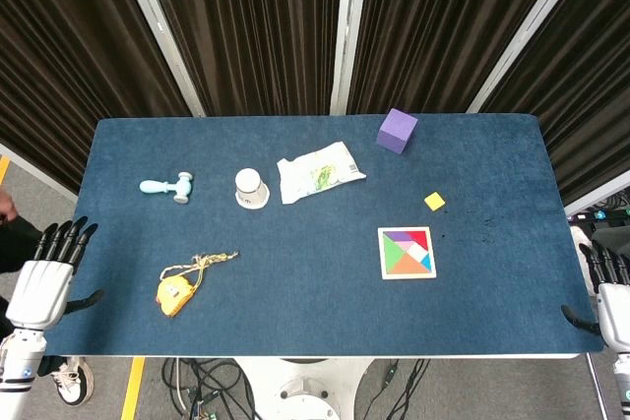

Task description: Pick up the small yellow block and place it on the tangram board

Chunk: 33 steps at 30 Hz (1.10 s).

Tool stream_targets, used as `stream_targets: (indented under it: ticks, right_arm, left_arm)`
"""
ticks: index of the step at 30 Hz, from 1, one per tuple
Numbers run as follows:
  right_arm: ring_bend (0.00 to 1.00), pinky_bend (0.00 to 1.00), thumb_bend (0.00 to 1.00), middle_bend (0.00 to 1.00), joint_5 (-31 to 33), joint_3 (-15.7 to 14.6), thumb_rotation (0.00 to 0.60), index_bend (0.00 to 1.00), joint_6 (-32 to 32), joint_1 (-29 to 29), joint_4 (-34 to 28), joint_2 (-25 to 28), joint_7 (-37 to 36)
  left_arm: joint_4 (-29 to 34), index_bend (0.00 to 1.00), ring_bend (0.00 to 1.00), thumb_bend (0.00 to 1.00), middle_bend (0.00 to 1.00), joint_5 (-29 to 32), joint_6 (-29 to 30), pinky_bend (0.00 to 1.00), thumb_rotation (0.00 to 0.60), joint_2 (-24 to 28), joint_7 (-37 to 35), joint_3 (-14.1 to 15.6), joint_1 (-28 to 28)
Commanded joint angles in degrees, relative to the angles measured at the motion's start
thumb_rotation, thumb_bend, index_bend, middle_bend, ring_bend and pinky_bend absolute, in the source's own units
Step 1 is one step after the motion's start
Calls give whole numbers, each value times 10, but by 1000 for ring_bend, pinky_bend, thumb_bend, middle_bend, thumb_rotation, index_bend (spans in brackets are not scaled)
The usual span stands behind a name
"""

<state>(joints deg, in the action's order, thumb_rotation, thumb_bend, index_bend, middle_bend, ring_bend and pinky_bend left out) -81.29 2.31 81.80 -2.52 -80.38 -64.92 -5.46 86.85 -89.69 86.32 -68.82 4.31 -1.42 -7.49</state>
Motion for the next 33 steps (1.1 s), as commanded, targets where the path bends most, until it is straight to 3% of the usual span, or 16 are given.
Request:
stream_targets:
  ticks: [1,7,17,24,33]
  right_arm:
    - [0,0,98,0,1,1,600,0,0,1,1,1,-2]
    - [0,0,98,0,11,11,600,0,-25,-13,6,4,4]
    - [0,0,97,0,72,67,600,0,-218,-165,-17,20,158]
    - [0,0,99,0,123,91,600,0,-334,-273,9,-17,252]
    - [0,0,104,0,226,82,600,0,-431,-367,53,-78,358]
  left_arm:
    - [2,34,0,0,0,-2,2,0,600,0,0,0,0]
    - [3,34,0,0,0,2,2,0,600,-1,1,-1,1]
    - [-16,34,0,0,0,-4,-1,0,600,-16,-8,1,-1]
    - [-21,35,0,0,0,3,-3,0,600,-16,-17,-2,-1]
    - [-18,35,0,0,0,8,-16,0,600,-19,-27,-9,-12]
